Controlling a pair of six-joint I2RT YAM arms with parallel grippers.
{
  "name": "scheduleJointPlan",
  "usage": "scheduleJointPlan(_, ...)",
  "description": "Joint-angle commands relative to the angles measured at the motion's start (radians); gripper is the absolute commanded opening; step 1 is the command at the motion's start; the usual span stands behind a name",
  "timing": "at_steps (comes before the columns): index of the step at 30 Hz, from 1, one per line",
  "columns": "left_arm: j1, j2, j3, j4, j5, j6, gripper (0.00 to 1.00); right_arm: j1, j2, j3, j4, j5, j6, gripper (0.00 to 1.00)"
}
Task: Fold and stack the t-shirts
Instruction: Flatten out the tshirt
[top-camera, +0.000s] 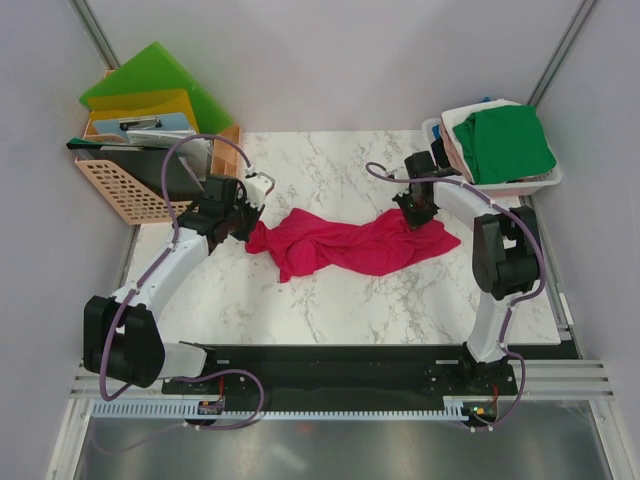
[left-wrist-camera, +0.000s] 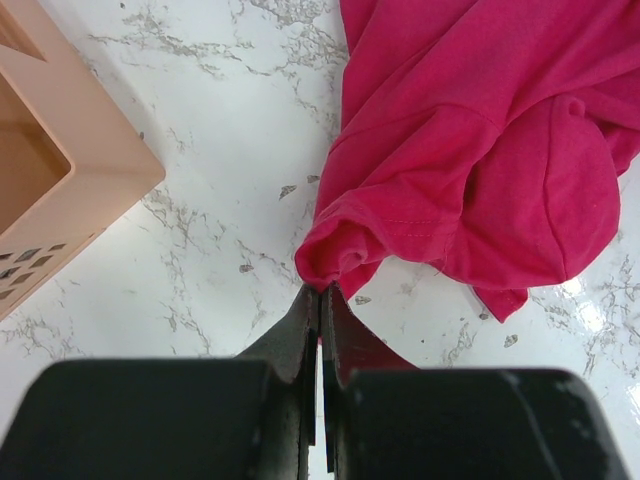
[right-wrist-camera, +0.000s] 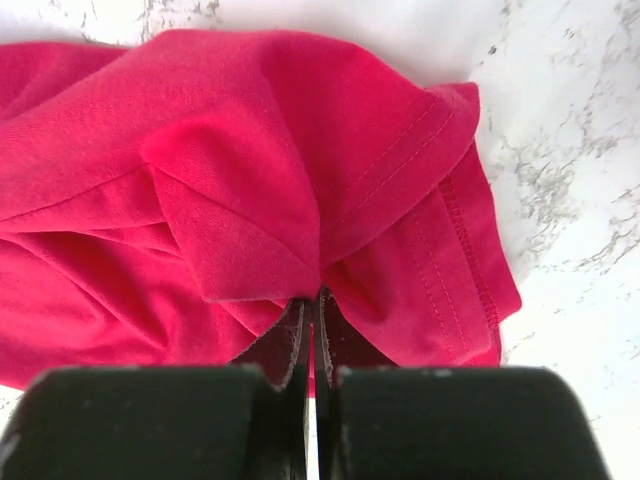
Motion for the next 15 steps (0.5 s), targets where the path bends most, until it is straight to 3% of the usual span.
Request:
scheduleJointPlan(1, -0.003, -0.002, 0.009, 0.038, -0.013, 0.031, 0.02, -0.001, -0.014, -0.016, 0.045, -0.004, 0.010, 0.00)
scheduleJointPlan(8, -0.009, 0.007, 0.006, 0.039, -0.008, 0.025, 0.02, -0.003, -0.217, -0.006, 0.008, -0.021, 0.022, 0.00)
scheduleJointPlan(15, -0.013, -0.153, 0.034, 0.082, -0.030, 0.078, 0.02, -0.001, -0.532, 0.144, -0.119, -0.103, 0.071, 0.00)
